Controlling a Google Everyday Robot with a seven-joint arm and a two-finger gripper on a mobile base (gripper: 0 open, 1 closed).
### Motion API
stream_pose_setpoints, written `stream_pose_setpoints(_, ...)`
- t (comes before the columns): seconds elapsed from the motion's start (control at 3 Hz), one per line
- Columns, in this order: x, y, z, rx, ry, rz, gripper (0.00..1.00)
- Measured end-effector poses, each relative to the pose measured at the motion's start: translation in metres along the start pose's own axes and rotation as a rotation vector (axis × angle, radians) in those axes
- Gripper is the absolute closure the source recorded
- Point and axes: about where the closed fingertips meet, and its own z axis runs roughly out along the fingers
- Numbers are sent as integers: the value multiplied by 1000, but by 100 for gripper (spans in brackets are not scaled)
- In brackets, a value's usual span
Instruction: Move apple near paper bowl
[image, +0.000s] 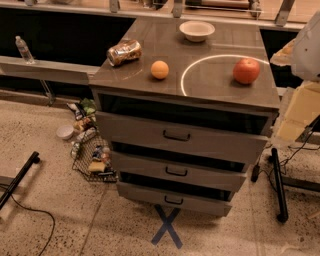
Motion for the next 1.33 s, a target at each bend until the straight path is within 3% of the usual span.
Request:
stream_pose_setpoints(0.33, 0, 0, 0, 0, 0, 0, 0)
stream_pose_setpoints(0.67, 6, -10, 12, 16, -60, 65, 0)
stream_pose_setpoints(1.33, 48, -89, 62, 98, -372, 338, 0)
